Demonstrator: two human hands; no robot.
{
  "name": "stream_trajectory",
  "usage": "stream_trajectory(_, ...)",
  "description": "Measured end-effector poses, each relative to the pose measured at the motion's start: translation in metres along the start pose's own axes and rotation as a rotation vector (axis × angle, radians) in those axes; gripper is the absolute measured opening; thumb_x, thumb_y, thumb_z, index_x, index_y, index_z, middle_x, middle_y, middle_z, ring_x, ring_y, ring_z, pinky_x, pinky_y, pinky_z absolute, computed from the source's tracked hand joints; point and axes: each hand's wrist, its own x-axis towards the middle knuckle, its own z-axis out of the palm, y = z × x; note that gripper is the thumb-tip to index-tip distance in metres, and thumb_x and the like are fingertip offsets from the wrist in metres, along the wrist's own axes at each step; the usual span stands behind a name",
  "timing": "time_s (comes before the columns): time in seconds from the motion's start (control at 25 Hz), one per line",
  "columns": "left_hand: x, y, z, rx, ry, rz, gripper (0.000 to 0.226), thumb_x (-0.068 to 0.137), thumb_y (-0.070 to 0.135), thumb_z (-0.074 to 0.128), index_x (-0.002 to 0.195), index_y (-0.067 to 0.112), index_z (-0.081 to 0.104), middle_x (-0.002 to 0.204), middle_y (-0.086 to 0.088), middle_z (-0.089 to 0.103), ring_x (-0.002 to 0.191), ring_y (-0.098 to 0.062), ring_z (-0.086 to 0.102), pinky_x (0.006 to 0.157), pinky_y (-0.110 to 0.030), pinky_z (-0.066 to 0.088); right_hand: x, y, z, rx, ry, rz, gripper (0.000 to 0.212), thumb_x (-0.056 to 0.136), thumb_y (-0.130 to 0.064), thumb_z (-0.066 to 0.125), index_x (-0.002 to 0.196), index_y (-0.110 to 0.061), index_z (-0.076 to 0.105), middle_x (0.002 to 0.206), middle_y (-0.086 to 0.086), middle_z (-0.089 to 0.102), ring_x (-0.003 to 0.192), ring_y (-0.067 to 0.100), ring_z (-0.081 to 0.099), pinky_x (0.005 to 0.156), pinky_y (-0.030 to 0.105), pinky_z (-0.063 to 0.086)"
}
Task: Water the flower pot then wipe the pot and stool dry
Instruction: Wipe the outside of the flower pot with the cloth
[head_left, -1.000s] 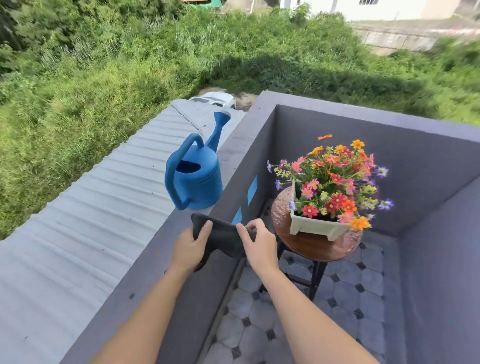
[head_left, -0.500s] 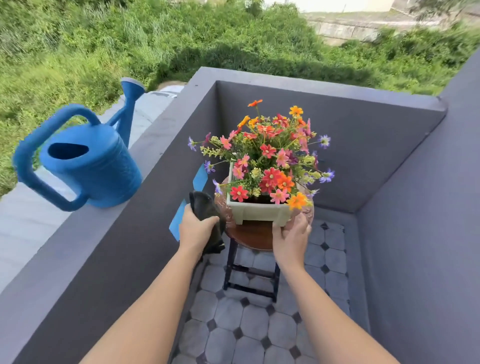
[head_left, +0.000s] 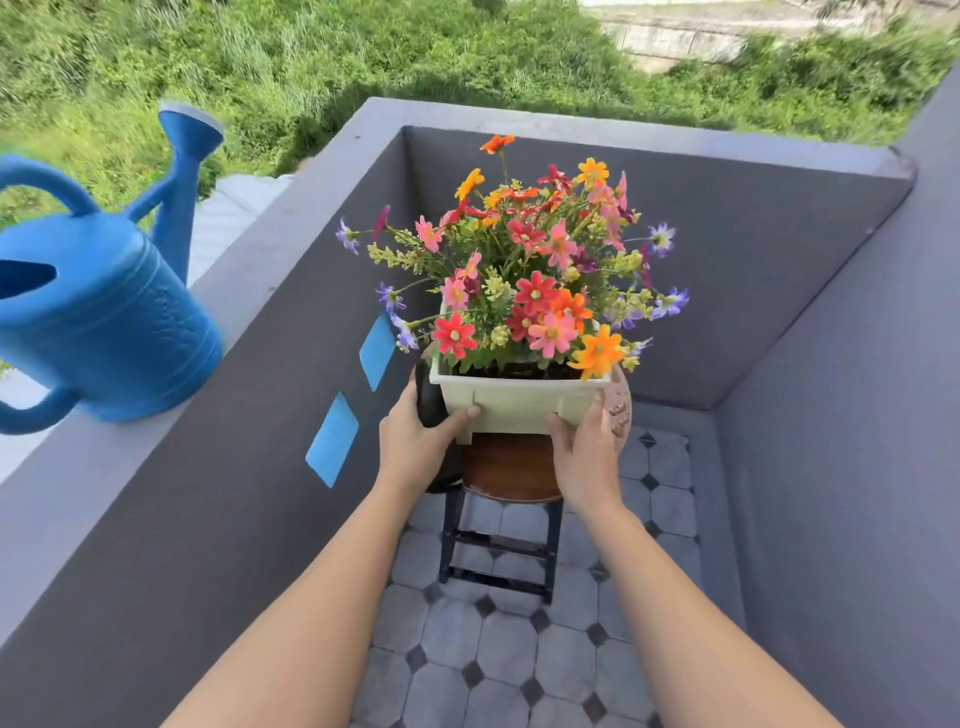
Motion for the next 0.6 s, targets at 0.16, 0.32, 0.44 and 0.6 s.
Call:
stream_trajectory(0.16,0.009,0.015,-0.004,-0.069,-0.008,-0.024,0.037,0.073,0.036,0.078,0.103,0.021,0.062,0.099,0.007,0.069,0.094,-0.011,0.064,0.084,-0.037,0.054,-0.004,-0.024,-0.009,0.054,0.001,0.016,0.065,0.097,-0.038,0.036,0.149,-0.016,0.004,0.143,0.023,0.031,0.132,0.035,0.031,0.099,0.036,0.025)
stream_trajectory(0.32,0.012,0.022,0.000,-0.253,0.085,-0.093,0.024,0.072,0.041,0.070,0.089,0.026,0.062,0.095,-0.007,0.067,0.089,-0.023,0.064,0.084,-0.053,0.052,0.009,-0.039,-0.016,0.024,-0.008,0.065,0.065,0.096,-0.045,0.033,0.149,-0.019,0.005,0.140,0.023,0.035,0.129,0.035,0.034,0.095,0.039,0.029)
stream_trajectory(0.44,0.007,0.030,0.011,-0.213,0.289,0.019,0.011,0.090,0.028,0.059,0.097,0.037,0.057,0.116,0.005,0.062,0.109,-0.017,0.054,0.097,-0.037,0.045,0.021,-0.040,-0.021,-0.005,-0.022,0.047,0.066,0.095,-0.047,0.033,0.149,-0.018,0.006,0.143,0.018,0.037,0.132,0.033,0.032,0.100,0.041,0.029)
stream_trajectory(0.6,0.014,0.026,0.045,0.063,0.147,0.236,0.063,0.092,0.046,0.044,0.147,0.025,0.024,0.160,0.004,0.006,0.141,-0.006,0.012,0.113,-0.027,0.014,0.034,-0.038,-0.021,-0.007,-0.015,0.016,0.067,0.094,-0.048,0.035,0.149,-0.020,0.008,0.148,0.010,0.036,0.136,0.031,0.031,0.105,0.043,0.027)
